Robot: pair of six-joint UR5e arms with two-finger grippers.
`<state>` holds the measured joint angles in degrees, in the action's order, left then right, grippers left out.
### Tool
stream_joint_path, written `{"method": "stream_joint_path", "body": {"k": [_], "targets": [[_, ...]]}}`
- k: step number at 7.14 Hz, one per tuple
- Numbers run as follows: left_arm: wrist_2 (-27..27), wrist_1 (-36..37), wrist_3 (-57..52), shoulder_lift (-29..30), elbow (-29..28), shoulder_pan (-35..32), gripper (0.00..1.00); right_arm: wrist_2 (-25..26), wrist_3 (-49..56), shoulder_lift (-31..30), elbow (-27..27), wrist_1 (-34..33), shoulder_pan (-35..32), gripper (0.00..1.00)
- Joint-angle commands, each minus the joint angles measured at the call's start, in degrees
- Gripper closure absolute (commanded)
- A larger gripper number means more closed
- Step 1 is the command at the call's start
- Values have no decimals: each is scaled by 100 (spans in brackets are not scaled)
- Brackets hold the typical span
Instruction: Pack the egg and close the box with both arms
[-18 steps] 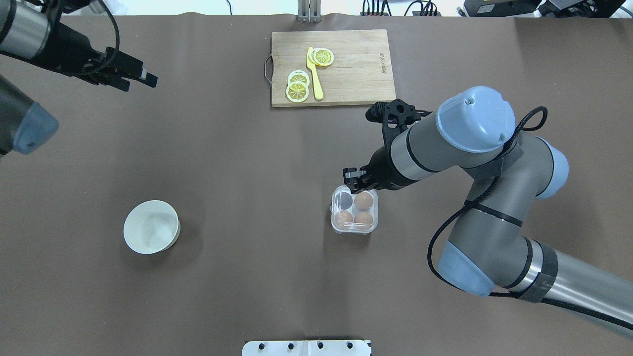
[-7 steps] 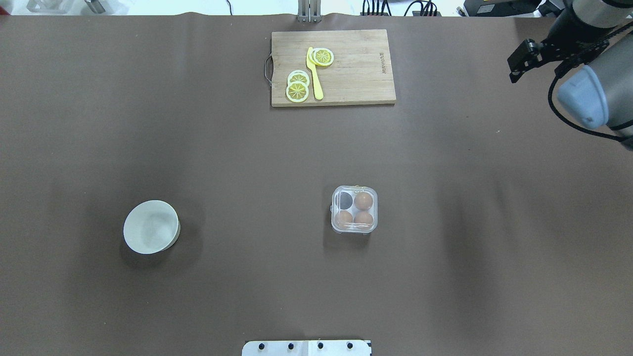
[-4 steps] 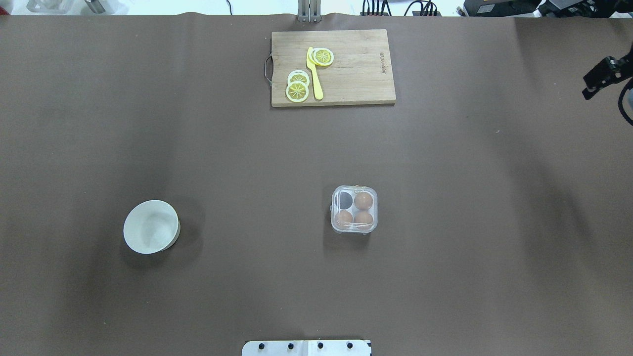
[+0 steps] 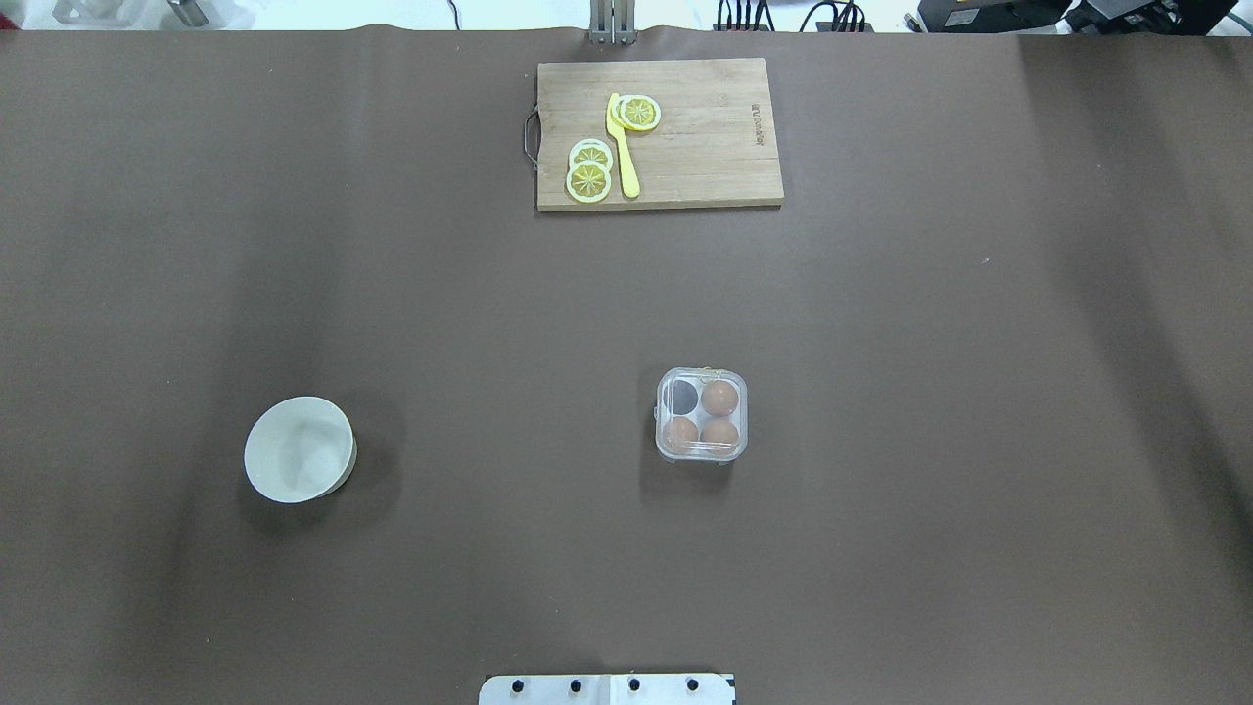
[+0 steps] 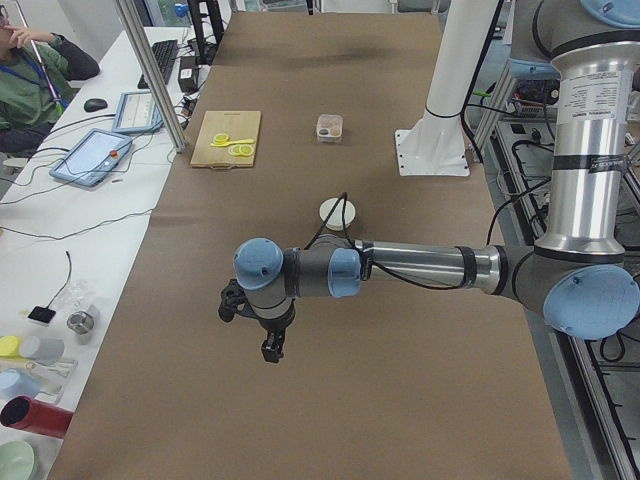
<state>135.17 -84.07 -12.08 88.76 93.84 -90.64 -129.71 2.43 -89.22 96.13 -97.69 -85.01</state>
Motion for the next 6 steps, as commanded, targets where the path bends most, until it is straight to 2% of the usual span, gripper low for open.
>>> {"method": "stream_joint_path", "body": {"k": [1,4,6], "targets": [[45,-5,3,10,20,2,2,-11,47,-342,11,241,-77,0],[176,-22,-31,115,12,11,2,-10,3,-290,81,241,-86,0],[221,-40,-67,89,248,11,2,-28,-347,-324,300,241,-77,0]]}}
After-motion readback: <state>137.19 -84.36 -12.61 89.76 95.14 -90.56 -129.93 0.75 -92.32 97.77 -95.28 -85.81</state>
